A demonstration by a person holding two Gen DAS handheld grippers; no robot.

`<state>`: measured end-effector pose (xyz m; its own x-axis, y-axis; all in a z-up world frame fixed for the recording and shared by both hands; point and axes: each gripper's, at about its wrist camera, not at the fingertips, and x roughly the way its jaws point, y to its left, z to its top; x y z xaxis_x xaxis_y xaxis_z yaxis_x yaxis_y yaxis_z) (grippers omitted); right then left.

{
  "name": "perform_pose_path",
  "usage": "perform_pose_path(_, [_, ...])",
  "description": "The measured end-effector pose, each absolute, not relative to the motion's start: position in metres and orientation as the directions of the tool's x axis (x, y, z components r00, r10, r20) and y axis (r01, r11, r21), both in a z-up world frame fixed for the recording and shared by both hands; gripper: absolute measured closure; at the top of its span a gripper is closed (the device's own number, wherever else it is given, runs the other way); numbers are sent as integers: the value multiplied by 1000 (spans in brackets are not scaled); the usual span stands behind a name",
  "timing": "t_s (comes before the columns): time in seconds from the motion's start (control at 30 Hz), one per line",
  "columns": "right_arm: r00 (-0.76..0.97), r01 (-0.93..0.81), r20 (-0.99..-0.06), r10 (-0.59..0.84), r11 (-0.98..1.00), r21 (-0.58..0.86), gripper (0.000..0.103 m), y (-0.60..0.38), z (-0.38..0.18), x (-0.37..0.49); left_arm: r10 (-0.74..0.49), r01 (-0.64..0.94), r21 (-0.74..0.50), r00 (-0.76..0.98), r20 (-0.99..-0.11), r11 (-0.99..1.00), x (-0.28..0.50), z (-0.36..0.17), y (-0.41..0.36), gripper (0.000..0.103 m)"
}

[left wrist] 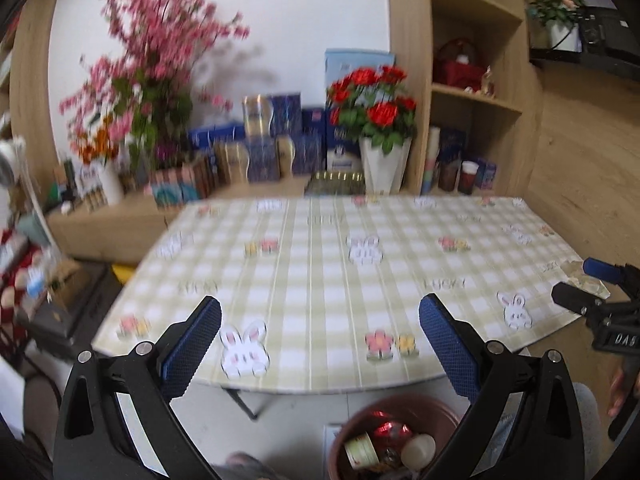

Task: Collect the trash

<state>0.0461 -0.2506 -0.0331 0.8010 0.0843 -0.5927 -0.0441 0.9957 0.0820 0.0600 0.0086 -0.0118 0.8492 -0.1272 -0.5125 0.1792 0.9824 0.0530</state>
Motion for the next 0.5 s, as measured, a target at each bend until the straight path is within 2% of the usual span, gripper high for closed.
perform_pose_path(0.07, [815,-40,-574,85,995,90,6,-254,-23,44,-91,155,100,880,-467,983,56,3,5,6])
perform_pose_path(0.17, [826,-37,-558,87,994,99,6,-260,-12,42,-115,172,96,897,-426,980,51,16,4,6])
perform_pose_path(0.27, [833,-37,-547,85,994,98,6,-261,-6,38,-134,178,63,893,-430,982,51,22,5,6])
perform_pose_path(0.5, [843,-32,-533,80,995,99,6,-262,-2,32,-140,195,97,903,-406,976,42,30,-5,6])
